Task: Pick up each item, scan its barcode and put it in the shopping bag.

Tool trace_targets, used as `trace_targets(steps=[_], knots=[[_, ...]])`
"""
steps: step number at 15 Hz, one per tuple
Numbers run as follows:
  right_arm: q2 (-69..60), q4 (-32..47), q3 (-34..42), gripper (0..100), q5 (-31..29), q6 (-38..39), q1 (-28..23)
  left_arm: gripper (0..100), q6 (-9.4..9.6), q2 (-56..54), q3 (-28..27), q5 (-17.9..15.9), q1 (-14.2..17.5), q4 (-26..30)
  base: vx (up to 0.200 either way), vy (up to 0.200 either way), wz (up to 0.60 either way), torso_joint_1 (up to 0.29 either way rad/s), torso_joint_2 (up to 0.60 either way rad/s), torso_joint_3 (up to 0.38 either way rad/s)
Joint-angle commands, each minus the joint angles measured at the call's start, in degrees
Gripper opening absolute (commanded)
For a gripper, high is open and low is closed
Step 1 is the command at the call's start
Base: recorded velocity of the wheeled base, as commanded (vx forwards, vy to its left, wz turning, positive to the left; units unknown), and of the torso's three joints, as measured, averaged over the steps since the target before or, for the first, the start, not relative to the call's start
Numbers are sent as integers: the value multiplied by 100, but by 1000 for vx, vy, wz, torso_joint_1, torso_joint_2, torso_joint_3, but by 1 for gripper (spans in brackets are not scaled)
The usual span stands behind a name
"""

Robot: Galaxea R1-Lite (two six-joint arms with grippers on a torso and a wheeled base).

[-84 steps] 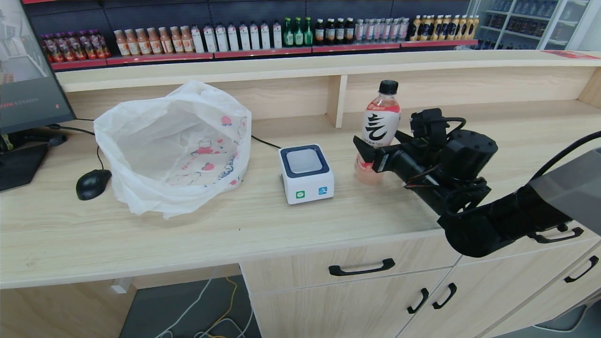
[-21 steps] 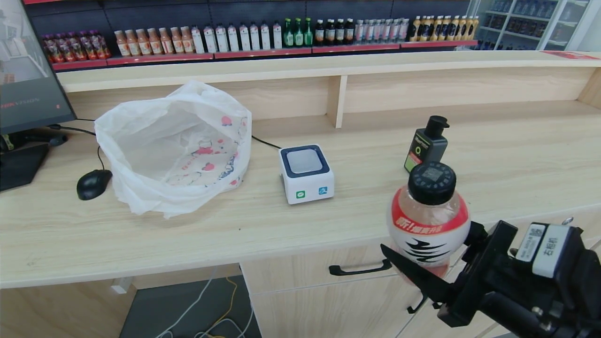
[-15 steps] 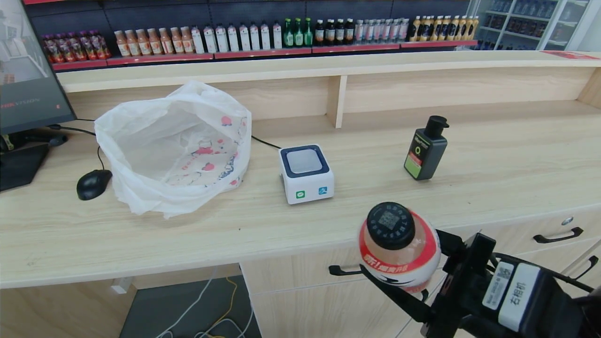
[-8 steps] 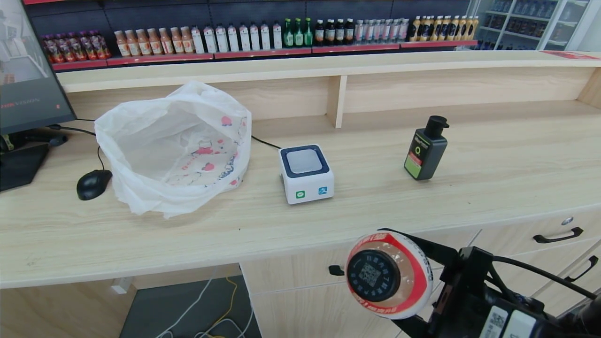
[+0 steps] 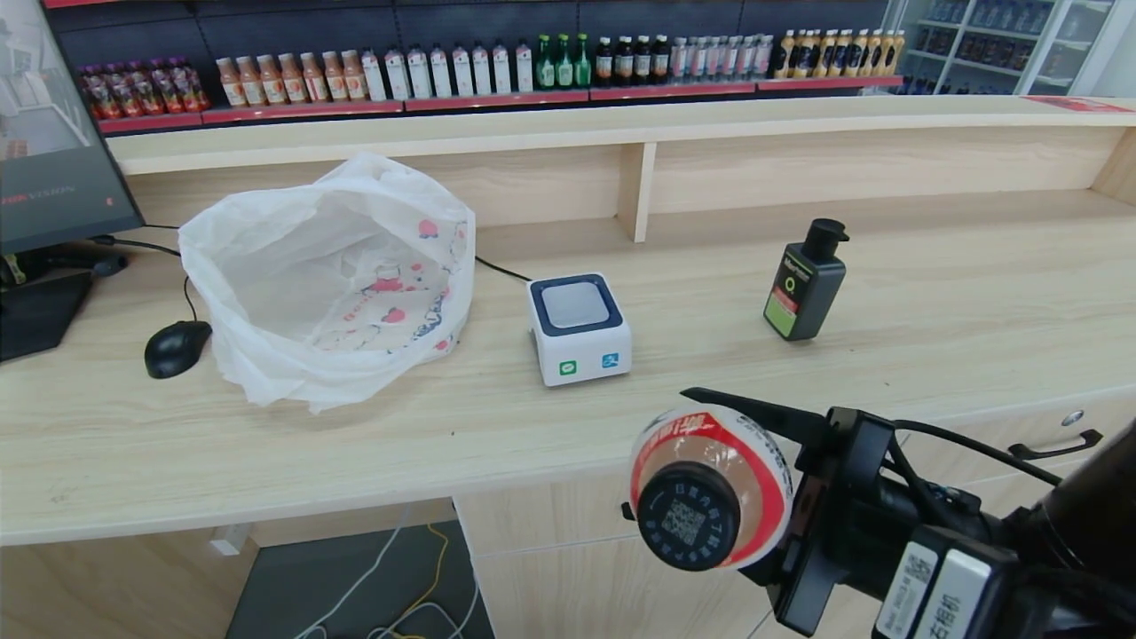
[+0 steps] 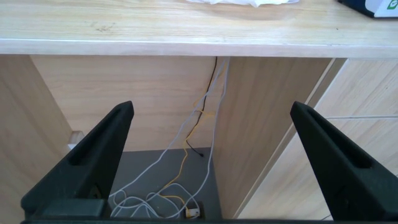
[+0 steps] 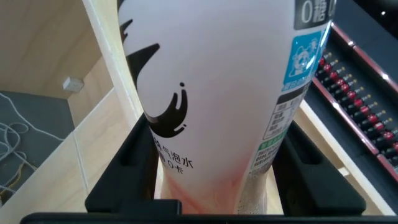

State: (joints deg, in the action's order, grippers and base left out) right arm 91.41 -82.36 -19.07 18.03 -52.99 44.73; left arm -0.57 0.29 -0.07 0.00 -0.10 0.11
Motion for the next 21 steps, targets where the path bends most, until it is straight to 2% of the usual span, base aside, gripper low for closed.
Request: trace_targets(steps=[1, 3, 5, 7, 12, 14, 17, 21], knots=[[9, 9, -62, 0, 95, -150, -131, 100, -4, -3, -1, 0, 1, 7, 0, 0, 0, 0, 0, 0], [-132, 45, 219, 0, 78, -625, -122, 100, -13, -3, -1, 0, 1, -2, 0, 0, 0, 0, 0, 0], [-264, 18, 448, 0, -1, -809, -122, 100, -13, -3, 7, 0, 1, -2, 0, 0, 0, 0, 0, 0], [-439, 18, 623, 0, -335, -836, -122, 100, -4, -3, -1, 0, 1, -2, 0, 0, 0, 0, 0, 0], [-466, 18, 606, 0, -458, -1213, 54, 100, 84, -20, 7, 0, 1, -11, 0, 0, 0, 0, 0, 0], [-562, 45, 342, 0, -458, -1213, 62, 100, 92, -20, 7, 0, 1, -11, 0, 0, 0, 0, 0, 0], [-483, 45, 26, 0, -493, -1222, 379, 100, 92, -20, 7, 0, 1, -11, 0, 0, 0, 0, 0, 0], [-562, 45, 35, 0, -1153, -1266, 959, 100, 92, -20, 7, 0, 1, -11, 0, 0, 0, 0, 0, 0]])
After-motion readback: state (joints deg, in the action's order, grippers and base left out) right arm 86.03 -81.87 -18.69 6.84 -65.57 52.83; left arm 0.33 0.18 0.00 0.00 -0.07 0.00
